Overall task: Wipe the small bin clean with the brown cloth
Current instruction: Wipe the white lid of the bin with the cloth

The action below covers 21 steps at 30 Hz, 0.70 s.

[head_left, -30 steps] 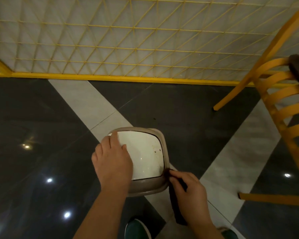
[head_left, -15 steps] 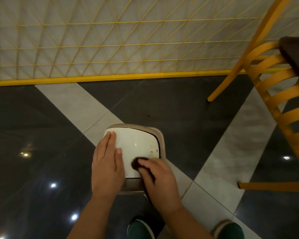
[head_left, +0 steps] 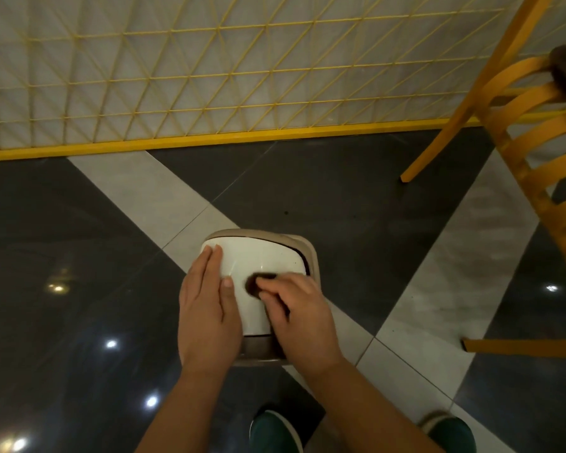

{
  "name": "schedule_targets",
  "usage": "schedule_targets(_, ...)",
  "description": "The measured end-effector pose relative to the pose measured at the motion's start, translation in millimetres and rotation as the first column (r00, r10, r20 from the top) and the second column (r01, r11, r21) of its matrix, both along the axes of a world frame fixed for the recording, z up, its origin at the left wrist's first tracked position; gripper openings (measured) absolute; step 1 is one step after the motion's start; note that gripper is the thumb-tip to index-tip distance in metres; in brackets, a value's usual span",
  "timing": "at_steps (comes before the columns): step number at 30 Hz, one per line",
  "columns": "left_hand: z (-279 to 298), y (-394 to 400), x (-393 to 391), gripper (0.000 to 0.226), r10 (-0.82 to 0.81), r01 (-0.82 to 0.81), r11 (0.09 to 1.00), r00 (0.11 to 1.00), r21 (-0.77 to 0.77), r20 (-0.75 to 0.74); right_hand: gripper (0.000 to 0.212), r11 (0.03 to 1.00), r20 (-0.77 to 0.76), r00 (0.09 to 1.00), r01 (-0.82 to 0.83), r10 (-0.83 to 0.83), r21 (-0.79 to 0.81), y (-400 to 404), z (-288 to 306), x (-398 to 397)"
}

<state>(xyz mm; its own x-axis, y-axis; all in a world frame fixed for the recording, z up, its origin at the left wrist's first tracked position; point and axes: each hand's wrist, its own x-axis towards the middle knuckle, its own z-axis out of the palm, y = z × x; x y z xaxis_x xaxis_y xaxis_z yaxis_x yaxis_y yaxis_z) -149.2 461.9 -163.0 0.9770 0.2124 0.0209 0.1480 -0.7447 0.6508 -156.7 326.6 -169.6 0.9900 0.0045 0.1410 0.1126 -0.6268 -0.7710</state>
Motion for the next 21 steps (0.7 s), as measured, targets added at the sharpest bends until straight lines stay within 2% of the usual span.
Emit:
schedule_targets(3,0,-1,0,0.048,0.011,-0.011,1.000,1.000,0.005,0.002,0.021,0.995,-0.063,0.993,0.102,-0.101,0.010,-4,-2,26)
schedule_targets(5,0,-2,0,0.048,0.026,-0.026,1.000,1.000,-0.005,0.004,0.022,0.992,-0.101,0.987,0.125,-0.124,0.003,-10,-4,15)
schedule_targets(11,0,-2,1,0.047,0.034,-0.034,0.999,0.999,-0.005,0.009,0.025,0.986,0.007,0.988,-0.156,0.156,-0.056,-15,-6,-50)
schedule_targets(13,1,-3,0,0.047,0.036,-0.036,0.999,0.999,-0.010,0.007,0.025,0.994,-0.002,0.997,-0.078,0.078,-0.078,-26,-16,-50)
schedule_targets(16,2,-4,-1,0.047,0.038,-0.037,0.999,0.999,-0.012,0.013,0.024,0.991,-0.163,0.979,0.117,-0.125,-0.062,-42,-28,-52)
schedule_targets(17,1,-4,-1,0.047,0.037,-0.037,0.999,0.999,-0.009,0.019,0.024,0.987,-0.174,0.972,0.158,-0.161,-0.030,-38,-29,-56)
schedule_targets(21,0,-4,0,0.046,0.044,-0.044,0.999,0.999,0.002,0.033,0.022,0.970,-0.036,0.988,0.153,-0.149,0.190,-1,-14,-75)
